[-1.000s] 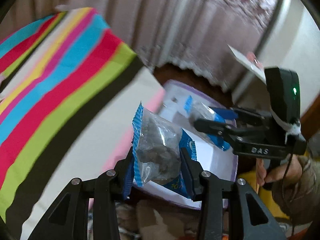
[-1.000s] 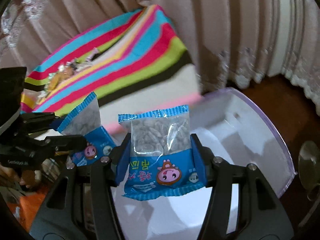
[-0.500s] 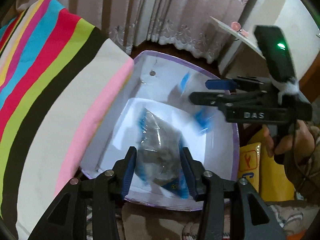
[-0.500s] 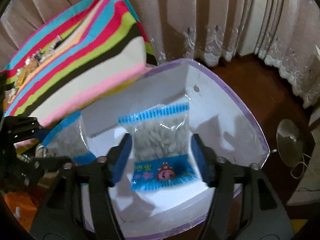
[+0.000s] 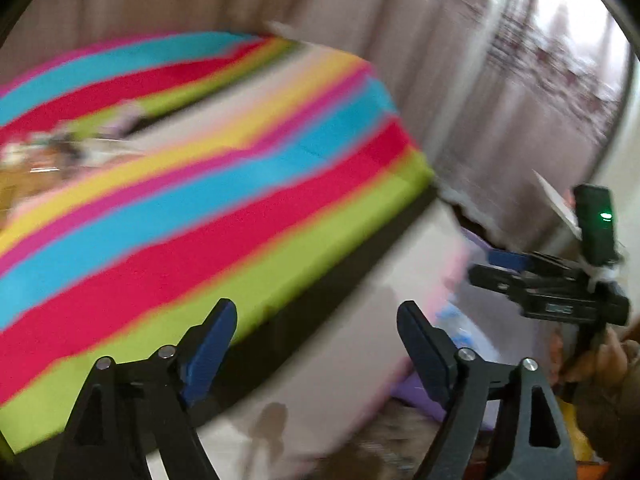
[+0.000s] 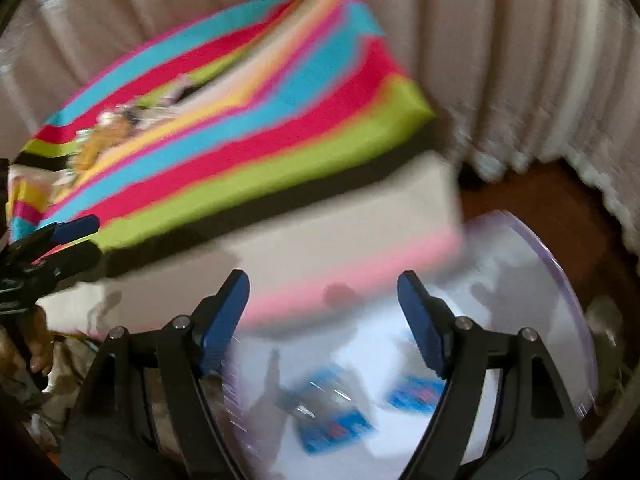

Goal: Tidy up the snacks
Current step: 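Move both open tools back over the snack pile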

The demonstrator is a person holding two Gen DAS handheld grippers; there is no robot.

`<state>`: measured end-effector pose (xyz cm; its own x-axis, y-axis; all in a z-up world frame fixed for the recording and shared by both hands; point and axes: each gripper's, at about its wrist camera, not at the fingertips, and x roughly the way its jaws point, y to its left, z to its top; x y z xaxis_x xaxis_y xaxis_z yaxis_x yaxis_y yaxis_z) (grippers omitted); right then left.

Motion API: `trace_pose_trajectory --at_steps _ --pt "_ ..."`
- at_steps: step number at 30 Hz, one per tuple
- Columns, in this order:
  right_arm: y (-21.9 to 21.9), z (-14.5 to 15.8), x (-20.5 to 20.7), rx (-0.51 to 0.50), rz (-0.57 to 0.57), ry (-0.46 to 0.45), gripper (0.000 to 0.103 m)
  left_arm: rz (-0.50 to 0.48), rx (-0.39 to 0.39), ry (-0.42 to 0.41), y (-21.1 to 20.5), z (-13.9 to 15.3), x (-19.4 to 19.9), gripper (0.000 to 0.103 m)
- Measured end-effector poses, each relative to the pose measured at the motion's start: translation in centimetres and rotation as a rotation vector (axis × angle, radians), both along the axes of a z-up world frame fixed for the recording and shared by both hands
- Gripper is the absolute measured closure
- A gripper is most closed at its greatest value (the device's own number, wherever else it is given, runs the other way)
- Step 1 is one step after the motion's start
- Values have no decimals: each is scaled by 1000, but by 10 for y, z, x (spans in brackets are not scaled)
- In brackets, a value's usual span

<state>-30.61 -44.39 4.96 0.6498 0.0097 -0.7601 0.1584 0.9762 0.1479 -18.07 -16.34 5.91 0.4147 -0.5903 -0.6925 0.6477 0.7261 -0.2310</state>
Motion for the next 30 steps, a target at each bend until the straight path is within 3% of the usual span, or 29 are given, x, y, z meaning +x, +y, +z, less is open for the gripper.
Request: trace_pose_trajectory --at_steps 5,13,16,19,25,30 --pt "80 14 77 13 231 -32 20 280 122 -48 86 -7 39 19" --pt "198 -1 182 -160 465 -8 19 594 233 -46 226 -22 118 19" --pt "214 -9 213 -167 487 -5 19 635 239 11 257 -32 155 19" --pt "220 -13 247 -188 483 -5 19 669 258 4 269 -39 176 19" --pt "232 -22 313 -227 483 -19 19 604 345 -41 264 -48 217 19" --pt "240 -33 360 -273 501 -16 19 598 300 -17 268 -48 240 19"
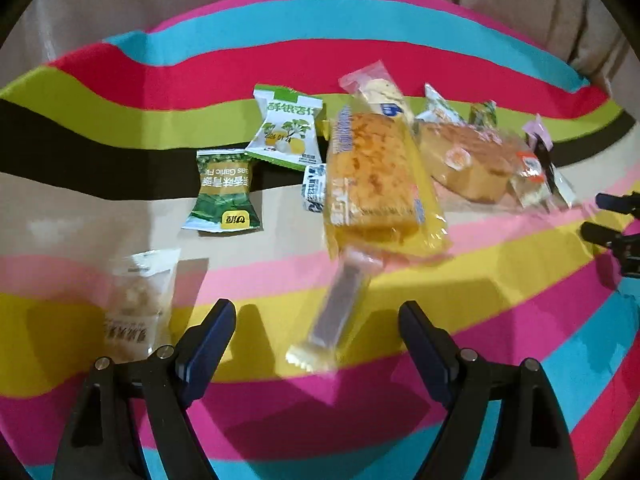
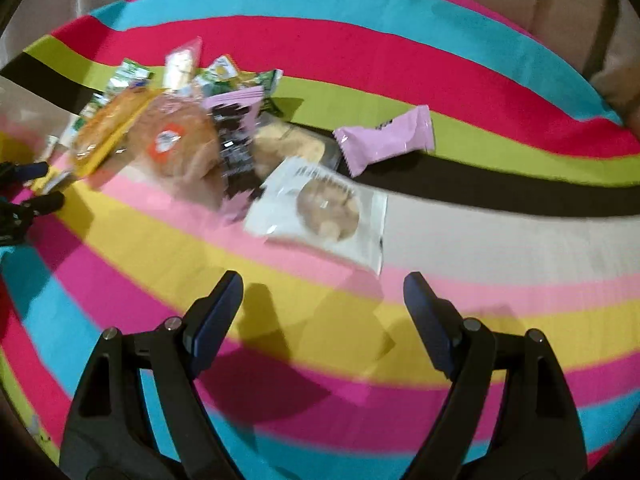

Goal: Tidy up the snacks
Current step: 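Move both open tools back over the snack pile, then grasp the small clear brown-bar packet with the left tool while the right tool grasps the white cookie packet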

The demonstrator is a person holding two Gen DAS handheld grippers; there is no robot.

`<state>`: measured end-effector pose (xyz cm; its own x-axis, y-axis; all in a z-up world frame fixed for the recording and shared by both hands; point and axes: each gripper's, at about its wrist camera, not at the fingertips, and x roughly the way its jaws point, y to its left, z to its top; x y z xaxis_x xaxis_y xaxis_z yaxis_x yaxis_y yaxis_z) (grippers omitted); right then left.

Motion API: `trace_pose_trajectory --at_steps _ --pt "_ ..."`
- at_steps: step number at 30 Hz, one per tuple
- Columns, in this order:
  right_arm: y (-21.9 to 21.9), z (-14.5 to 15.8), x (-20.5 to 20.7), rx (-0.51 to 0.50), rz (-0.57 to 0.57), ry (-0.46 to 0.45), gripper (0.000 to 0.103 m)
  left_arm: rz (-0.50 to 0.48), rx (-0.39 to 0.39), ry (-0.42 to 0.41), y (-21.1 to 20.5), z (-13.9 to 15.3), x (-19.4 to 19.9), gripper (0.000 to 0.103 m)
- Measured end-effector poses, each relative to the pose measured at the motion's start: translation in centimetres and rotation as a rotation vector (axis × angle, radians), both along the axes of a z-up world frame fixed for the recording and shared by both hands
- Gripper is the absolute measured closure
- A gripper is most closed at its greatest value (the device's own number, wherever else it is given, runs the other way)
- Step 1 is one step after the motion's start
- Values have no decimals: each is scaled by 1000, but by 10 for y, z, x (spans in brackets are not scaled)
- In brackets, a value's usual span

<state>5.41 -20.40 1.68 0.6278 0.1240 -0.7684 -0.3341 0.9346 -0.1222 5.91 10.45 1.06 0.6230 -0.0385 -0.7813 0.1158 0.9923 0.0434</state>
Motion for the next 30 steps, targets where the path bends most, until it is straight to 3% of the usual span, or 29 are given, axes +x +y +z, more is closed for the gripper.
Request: trace_pose_trajectory --at_steps 2,6,9,10,11,13,16,30 --pt "-1 -3 16 17 23 6 17 1 -52 17 7 0 6 19" --pt "0 -3 42 16 84 15 16 -20 -57 13 8 1 4 21" --pt "0 -4 53 36 150 28 16 -51 -57 -1 4 2 -2 35" --pt "-2 -5 55 56 165 36 21 -55 -59 -6 4 3 -3 42" --pt "-6 -5 55 94 182 40 42 -53 -59 -8 1 4 -4 46" --pt "-9 -2 52 72 176 2 73 -46 -67 -17 2 5 -5 71" --pt "-13 0 39 102 183 -15 78 -37 -77 -19 0 6 -4 85" --pt "-17 4 -43 175 131 -28 88 7 -133 -11 5 9 -67 89"
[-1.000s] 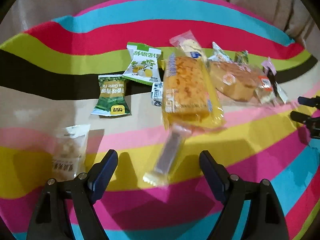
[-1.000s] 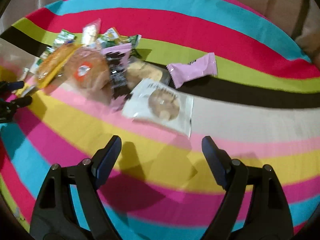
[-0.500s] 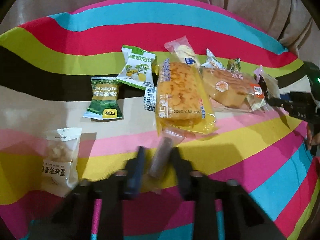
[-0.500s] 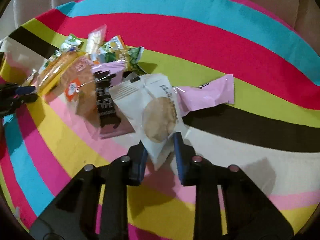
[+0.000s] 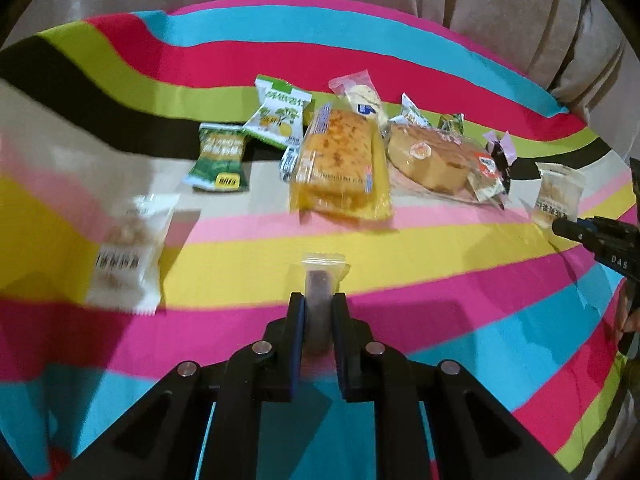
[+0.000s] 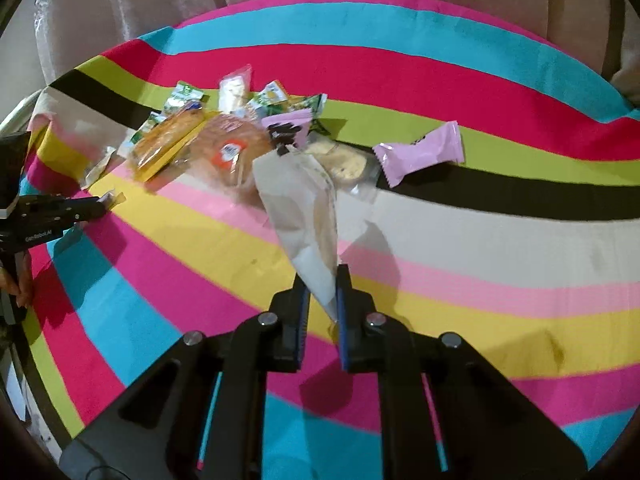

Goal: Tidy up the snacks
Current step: 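Grasp the small clear brown-bar packet with the left tool while the right tool grasps the white cookie packet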

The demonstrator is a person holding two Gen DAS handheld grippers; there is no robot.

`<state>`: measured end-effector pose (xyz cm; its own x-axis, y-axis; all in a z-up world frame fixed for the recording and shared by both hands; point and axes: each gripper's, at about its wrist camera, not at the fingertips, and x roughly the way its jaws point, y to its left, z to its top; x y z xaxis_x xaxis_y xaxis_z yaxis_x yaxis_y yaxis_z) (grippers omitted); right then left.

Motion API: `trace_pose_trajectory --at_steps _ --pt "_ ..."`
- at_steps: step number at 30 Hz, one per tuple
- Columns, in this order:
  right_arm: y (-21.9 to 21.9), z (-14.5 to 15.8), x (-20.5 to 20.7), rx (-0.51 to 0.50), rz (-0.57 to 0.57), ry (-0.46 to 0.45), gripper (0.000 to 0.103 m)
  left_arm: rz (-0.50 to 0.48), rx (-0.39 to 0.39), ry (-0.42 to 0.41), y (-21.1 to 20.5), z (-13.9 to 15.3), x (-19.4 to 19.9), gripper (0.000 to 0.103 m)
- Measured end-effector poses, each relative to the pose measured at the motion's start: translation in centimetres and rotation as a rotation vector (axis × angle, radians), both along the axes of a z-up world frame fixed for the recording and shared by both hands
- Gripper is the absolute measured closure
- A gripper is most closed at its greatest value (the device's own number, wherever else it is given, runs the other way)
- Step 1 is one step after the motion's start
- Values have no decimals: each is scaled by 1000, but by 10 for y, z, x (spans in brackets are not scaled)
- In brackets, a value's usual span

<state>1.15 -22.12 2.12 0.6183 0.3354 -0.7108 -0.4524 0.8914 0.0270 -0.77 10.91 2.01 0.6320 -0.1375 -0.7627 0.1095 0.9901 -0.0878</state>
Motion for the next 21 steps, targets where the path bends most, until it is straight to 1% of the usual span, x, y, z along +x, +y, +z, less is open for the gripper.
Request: trace_pose_trajectory --at_steps 4,8,21 --pt "-1 1 -21 45 -21 8 89 15 8 -1 -1 2 -22 89" --pt "1 8 -47 87 -24 2 89 10 9 1 -7 5 -41 89" --pt "-4 12 -121 130 -27 32 89 -37 14 7 -38 7 -88 89"
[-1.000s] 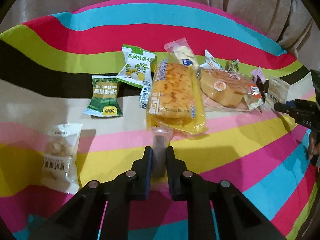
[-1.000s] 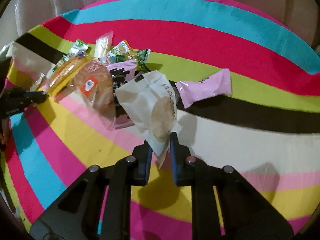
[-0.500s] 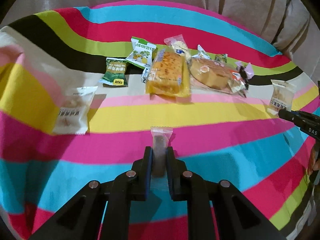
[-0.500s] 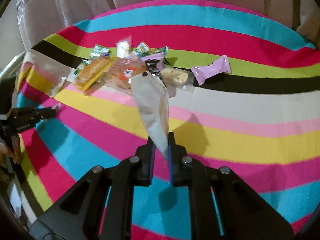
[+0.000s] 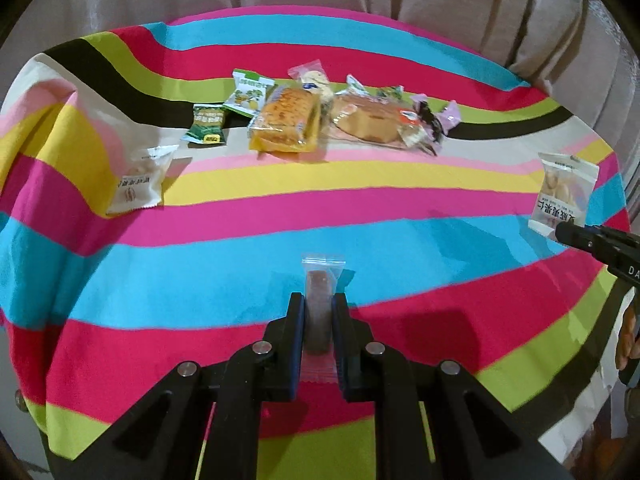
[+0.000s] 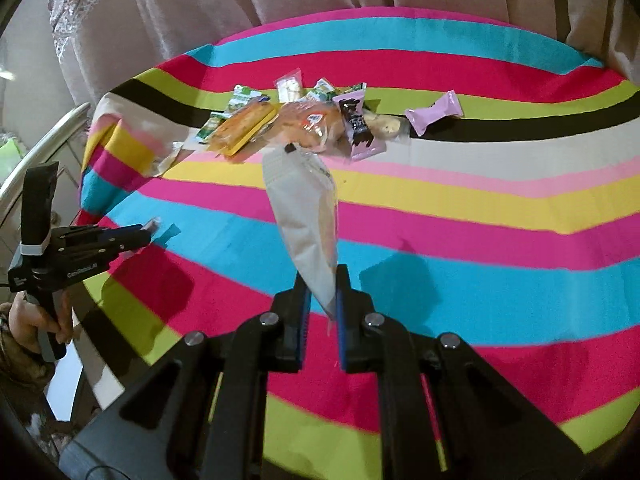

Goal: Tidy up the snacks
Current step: 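Grasp the small clear brown-bar packet with the left tool while the right tool grasps the white cookie packet, then lift both packets and carry them toward the white box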

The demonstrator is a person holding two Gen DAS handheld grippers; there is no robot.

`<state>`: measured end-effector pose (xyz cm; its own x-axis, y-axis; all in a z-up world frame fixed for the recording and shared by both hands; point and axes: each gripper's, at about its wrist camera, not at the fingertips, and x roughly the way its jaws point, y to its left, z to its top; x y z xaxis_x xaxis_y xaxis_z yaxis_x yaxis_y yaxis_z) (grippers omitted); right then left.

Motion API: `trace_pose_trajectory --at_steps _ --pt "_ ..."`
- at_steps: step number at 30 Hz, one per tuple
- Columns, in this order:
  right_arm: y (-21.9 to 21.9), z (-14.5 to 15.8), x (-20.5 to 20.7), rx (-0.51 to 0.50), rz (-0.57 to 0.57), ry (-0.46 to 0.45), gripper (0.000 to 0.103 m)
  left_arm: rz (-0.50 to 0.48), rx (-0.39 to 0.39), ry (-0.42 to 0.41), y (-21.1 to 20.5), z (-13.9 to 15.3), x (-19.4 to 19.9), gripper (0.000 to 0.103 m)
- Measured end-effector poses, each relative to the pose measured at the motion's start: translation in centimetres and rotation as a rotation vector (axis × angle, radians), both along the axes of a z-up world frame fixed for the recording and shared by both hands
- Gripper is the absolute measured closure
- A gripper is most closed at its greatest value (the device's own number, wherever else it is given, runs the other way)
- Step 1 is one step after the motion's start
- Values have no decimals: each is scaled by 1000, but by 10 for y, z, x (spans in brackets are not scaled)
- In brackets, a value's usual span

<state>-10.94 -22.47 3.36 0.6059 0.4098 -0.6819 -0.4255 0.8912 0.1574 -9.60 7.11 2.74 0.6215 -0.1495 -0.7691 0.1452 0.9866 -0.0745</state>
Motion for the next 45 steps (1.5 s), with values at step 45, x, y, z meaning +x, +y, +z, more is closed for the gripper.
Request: trace_pose_trajectory --at_steps 45 --pt "-158 23 -182 56 -282 -26 89 -516 107 -56 -208 32 -93 89"
